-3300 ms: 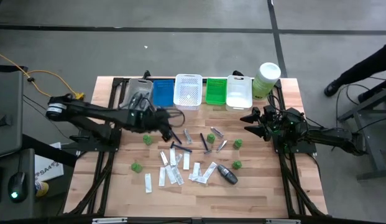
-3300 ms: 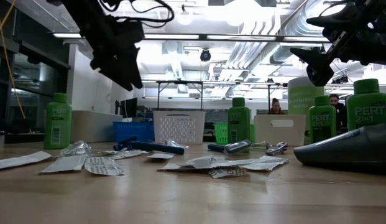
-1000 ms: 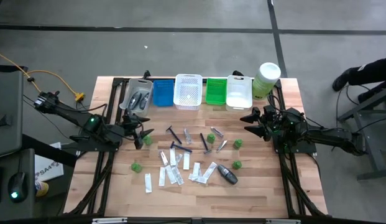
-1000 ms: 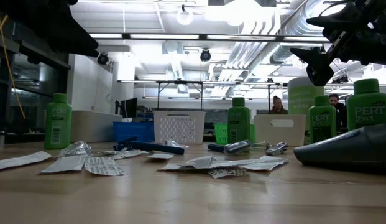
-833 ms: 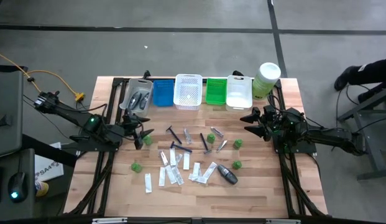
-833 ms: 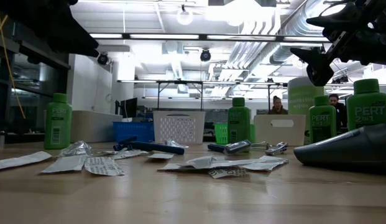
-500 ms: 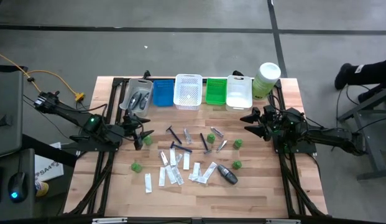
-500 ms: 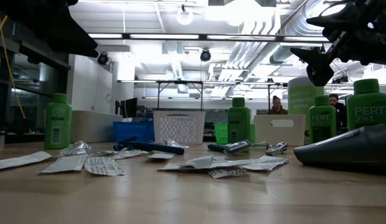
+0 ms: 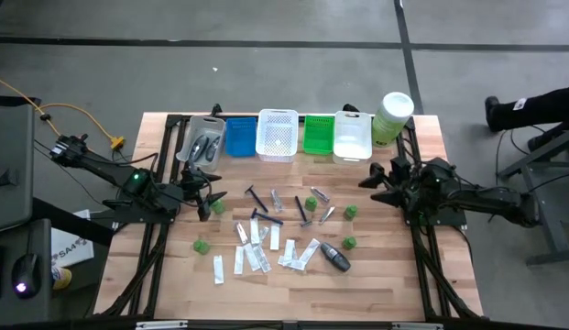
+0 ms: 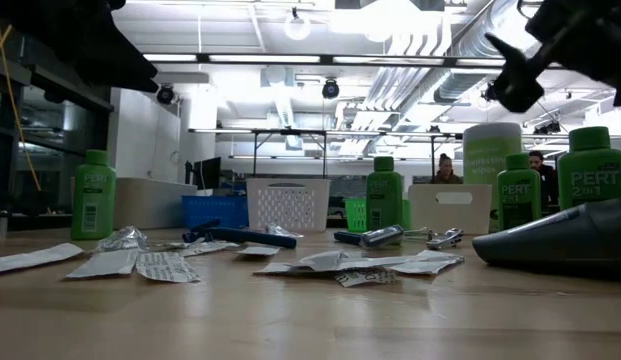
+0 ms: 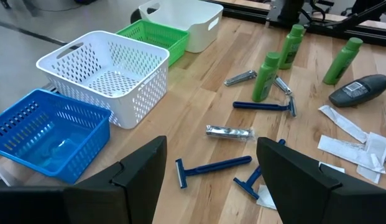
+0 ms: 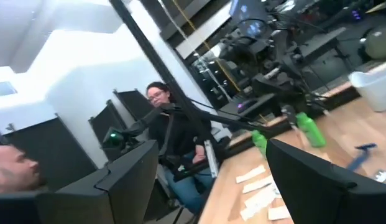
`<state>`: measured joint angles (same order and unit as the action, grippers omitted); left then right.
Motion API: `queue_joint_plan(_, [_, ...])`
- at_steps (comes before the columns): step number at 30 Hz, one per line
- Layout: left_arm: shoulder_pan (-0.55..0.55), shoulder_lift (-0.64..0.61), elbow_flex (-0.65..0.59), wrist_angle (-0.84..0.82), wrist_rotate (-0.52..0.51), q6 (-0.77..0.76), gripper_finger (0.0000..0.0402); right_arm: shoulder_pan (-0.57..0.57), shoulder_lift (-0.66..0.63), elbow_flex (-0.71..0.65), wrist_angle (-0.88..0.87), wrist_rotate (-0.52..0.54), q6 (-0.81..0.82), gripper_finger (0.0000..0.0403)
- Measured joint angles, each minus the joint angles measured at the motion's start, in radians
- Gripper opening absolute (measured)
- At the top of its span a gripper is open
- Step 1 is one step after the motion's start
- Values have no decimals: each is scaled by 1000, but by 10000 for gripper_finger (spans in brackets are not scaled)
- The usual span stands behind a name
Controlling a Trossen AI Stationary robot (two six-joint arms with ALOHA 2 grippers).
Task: Pick & Place Travel size toiletries
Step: Put the deodorant into the gray bin
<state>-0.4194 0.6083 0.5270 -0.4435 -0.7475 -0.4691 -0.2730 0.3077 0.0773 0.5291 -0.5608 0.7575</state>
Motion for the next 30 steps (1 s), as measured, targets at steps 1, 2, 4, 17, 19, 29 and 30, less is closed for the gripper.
queue_joint_plan(1, [0,0,0,0,0,0,248,12,0,13,0,-10,-8,293])
queue_joint_plan(2, [0,0,0,0,0,-1,248,26,2,28,0,-20,-22,293])
queue_joint_plan(4, [0,0,0,0,0,-2,248,60,17,56,-6,-11,-41,293])
queue_joint_plan(17, [0,0,0,0,32,10,248,370,250,305,-395,537,-243,293])
queue_joint_plan(19, [0,0,0,0,33,10,248,425,295,349,-455,625,-242,293])
queue_joint_plan(29, [0,0,0,0,79,10,248,725,545,571,-683,1017,-172,293])
queue_joint_plan(30, [0,0,0,0,79,12,248,744,578,600,-718,1040,-149,293])
